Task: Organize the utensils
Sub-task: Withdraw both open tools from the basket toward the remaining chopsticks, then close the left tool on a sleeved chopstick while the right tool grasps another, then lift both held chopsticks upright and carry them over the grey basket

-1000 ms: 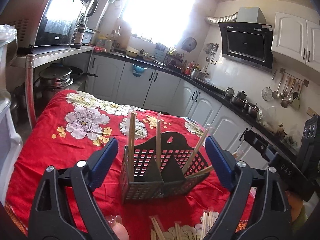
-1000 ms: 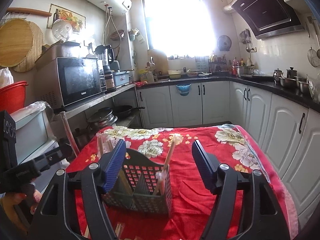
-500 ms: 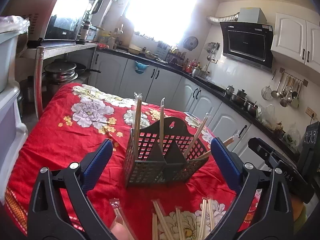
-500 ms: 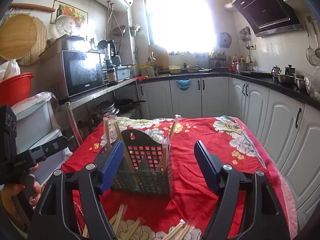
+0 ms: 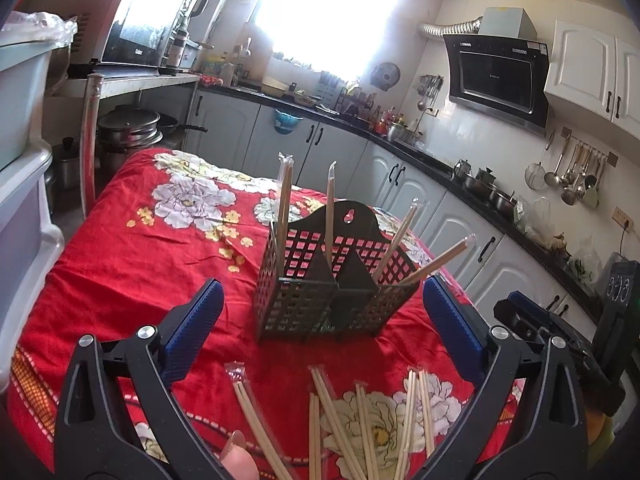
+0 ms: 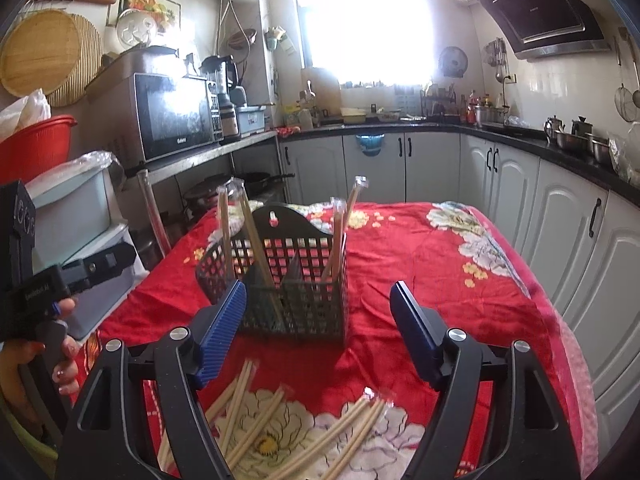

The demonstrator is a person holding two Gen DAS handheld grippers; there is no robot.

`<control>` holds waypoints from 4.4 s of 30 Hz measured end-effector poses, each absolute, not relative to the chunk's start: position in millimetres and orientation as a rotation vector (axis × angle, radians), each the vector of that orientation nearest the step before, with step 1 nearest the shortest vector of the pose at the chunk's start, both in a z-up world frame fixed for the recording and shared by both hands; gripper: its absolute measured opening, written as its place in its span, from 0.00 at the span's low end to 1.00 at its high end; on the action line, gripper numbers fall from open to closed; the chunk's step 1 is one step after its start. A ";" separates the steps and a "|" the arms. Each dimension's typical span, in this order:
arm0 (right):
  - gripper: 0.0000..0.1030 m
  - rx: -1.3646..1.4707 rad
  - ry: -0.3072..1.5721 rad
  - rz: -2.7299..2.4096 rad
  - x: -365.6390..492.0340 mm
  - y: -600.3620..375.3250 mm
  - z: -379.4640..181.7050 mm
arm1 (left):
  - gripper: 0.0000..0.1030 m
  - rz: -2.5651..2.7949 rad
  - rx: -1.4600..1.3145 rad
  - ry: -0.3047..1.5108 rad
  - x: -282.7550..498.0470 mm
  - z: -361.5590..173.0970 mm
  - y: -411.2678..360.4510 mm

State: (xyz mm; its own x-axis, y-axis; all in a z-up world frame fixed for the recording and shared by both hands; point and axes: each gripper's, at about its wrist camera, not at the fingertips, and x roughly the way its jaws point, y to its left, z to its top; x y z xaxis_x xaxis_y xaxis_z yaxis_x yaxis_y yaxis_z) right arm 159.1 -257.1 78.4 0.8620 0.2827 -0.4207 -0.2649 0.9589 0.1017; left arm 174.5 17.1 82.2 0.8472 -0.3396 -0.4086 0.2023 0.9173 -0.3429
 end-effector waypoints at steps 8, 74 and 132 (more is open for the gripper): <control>0.70 0.051 0.500 0.270 148.5 -265.4 56.7 | 0.89 -0.297 -0.290 0.517 169.5 69.0 14.7; 0.09 0.364 0.863 0.218 228.9 -328.7 -51.3 | 0.20 -0.349 -0.196 1.015 269.6 -48.3 -60.7; 0.03 0.147 0.347 0.438 151.8 -231.1 156.2 | 0.03 -0.487 -0.254 0.461 193.2 149.3 -2.2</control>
